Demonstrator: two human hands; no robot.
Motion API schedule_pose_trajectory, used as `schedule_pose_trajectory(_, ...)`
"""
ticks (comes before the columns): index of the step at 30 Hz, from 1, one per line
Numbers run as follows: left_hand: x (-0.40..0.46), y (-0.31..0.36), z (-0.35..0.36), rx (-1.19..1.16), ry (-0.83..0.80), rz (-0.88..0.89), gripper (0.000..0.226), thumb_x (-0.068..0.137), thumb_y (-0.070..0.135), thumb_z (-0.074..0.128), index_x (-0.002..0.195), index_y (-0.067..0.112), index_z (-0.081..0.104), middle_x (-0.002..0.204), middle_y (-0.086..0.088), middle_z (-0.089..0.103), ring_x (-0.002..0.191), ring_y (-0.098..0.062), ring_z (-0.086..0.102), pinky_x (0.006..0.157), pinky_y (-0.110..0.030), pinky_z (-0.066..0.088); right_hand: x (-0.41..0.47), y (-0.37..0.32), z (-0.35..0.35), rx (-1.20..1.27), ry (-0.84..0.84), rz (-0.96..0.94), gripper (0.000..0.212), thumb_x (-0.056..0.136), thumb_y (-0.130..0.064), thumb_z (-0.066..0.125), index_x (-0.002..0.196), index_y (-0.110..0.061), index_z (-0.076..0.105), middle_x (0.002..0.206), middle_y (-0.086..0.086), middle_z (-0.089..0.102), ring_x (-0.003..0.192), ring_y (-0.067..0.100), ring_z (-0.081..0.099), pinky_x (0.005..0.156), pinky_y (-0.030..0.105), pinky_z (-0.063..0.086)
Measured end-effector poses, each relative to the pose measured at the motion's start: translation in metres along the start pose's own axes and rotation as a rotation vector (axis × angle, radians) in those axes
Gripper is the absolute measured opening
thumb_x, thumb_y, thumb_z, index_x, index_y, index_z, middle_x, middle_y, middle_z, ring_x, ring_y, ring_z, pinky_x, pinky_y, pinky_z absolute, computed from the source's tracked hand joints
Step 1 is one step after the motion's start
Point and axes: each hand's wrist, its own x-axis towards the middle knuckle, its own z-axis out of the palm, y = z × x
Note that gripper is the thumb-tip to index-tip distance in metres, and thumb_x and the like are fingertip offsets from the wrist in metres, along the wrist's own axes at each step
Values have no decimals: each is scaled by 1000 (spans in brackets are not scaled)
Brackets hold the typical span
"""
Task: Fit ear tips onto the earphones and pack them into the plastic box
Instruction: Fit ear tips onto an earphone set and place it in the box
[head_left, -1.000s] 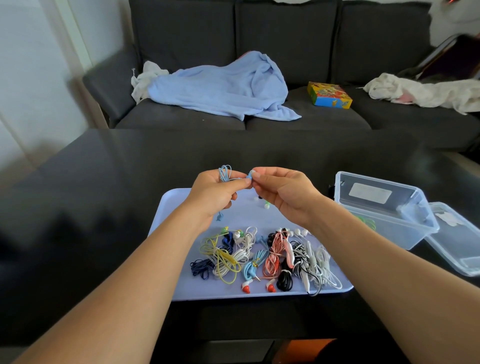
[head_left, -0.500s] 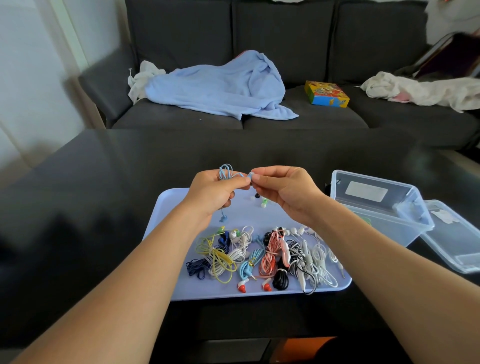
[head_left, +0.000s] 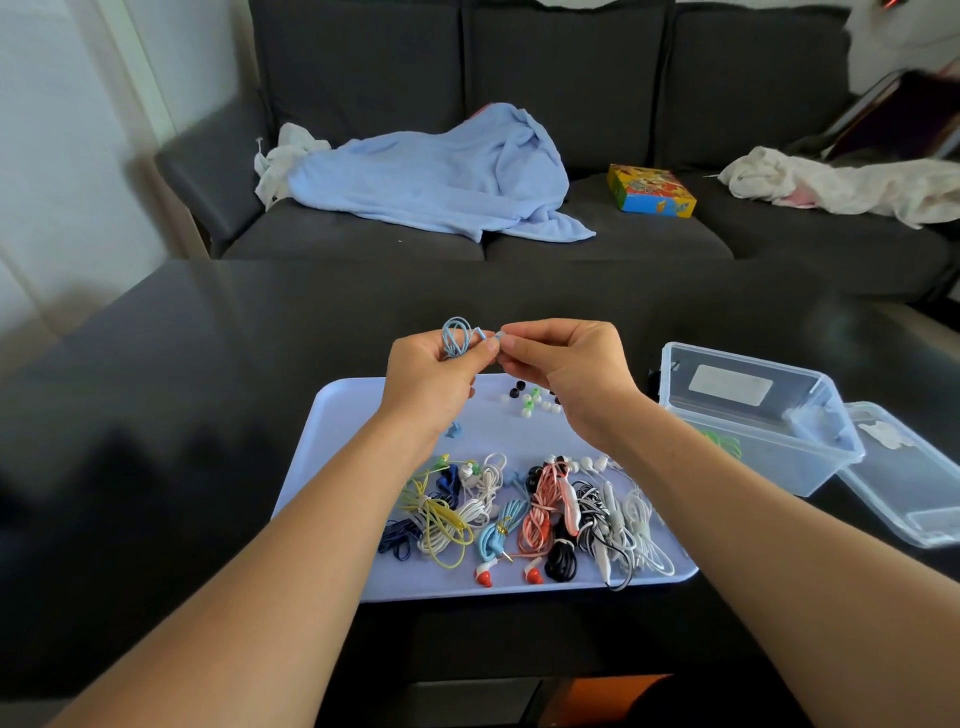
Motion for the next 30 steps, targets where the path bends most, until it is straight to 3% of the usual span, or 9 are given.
schedule_pose_trajectory(2,-1,1,3,12,37,21,9,89,25,75,81,29,74,76,0,69,63,-11,53,60,-24,50,0,1,2,-2,11,-12,10,85,3,74,95,0,76,85,12,78,78,21,76,77,26,61)
schedule_pose_trajectory(5,-1,1,5,15,85,49,13,88,24,75,77,28,72,75,-4,66,62,-13,49,61,-30,48,0,2,6,-13,37,-20,9,86,0,74,94,-3,77,86,12,78,81,22,76,81,29,61)
schedule_pose_trajectory(10,-2,-2,5,-14,129,118,3,88,20,75,91,19,77,63,9,64,47,1,51,50,-15,42,-4,1,13,-79,84,-86,7,87,-1,74,93,-4,77,85,10,77,77,19,75,75,24,61)
schedule_pose_trajectory(13,-4,-4,2,47,131,241,6,88,18,75,93,18,78,78,6,73,71,-4,69,66,-22,55,-7,0,18,-102,114,-83,6,88,-1,73,93,-2,77,82,11,76,71,17,73,72,22,60)
schedule_pose_trajectory(15,-4,-7,-1,162,132,366,10,90,17,73,96,11,78,84,-1,75,79,-13,72,71,-30,59,-9,0,22,-57,126,-27,7,88,1,72,88,-5,77,80,11,75,69,15,72,68,20,59)
schedule_pose_trajectory(18,-4,-10,-7,301,132,531,12,92,16,69,88,8,78,79,-5,74,74,-21,69,65,-43,55,-11,-3,25,58,132,99,10,89,3,71,86,-5,76,84,12,76,73,18,74,68,20,59)
schedule_pose_trajectory(23,1,-11,-18,517,62,796,21,83,2,63,93,11,79,84,-2,72,77,-19,66,65,-39,54,-11,-9,24,301,70,328,14,92,5,65,103,8,72,96,19,74,74,19,71,66,22,61)
schedule_pose_trajectory(30,-2,-7,-25,685,-57,910,42,86,14,40,102,6,78,90,-6,71,82,-26,66,70,-42,57,-13,-6,24,348,34,451,11,96,4,59,92,5,69,82,14,70,70,18,67,53,20,58)
